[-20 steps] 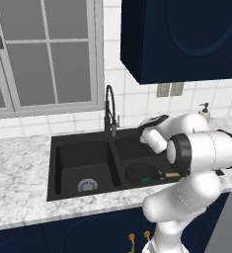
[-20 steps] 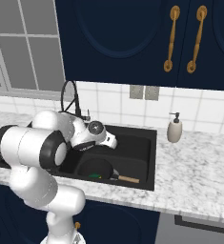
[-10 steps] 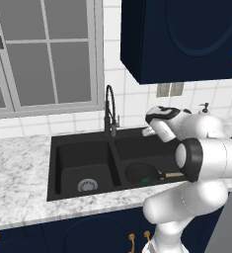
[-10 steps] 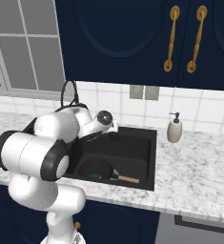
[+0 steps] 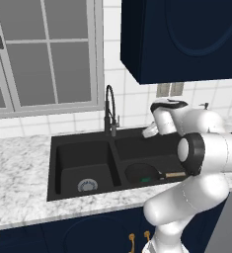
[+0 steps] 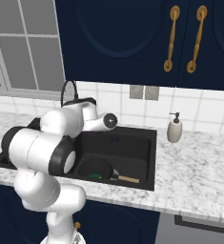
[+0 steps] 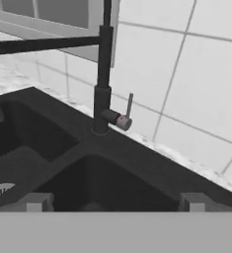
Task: Pick the pan and sponge and place them into the sink. Then turn on the water.
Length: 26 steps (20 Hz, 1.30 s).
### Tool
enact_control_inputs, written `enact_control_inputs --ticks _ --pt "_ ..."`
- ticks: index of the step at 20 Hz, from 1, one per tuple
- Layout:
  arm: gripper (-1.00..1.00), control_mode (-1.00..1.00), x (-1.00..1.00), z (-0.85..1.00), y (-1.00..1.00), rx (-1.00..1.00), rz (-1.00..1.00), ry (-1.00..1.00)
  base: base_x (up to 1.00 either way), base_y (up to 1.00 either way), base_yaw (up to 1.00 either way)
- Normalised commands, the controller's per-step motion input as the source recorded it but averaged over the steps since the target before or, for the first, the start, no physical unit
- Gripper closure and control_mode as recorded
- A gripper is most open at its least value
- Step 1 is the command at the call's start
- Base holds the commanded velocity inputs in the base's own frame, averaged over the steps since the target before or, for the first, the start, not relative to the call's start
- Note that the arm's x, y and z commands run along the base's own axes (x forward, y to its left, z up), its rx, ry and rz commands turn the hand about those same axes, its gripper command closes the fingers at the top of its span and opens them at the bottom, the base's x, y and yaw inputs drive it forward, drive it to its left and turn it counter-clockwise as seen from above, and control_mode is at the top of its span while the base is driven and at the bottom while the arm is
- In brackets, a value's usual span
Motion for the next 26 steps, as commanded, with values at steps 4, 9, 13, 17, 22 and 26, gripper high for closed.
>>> enact_control_inputs --ticks 4,9,13,17,22,26 --pt "-1.0 -1.0 0.02 -0.03 0.37 0.0 0.05 -0.1 0.0 0.0 0.0" --pt "-1.0 -1.0 0.1 0.01 0.32 0.0 0.09 0.0 0.0 0.0 0.0" --pt "-1.0 -1.0 0.1 0.26 0.12 0.0 0.13 -0.01 0.0 0.0 0.0" --pt "-1.0 -1.0 0.01 0.47 0.0 0.0 0.11 -0.07 0.0 0.0 0.0" --pt "-1.0 -1.0 0.08 0.29 0.0 0.0 0.12 -0.02 0.0 0.0 0.0" --pt "-1.0 -1.0 0.05 0.0 0.0 0.06 0.04 0.0 0.0 0.0 0.0"
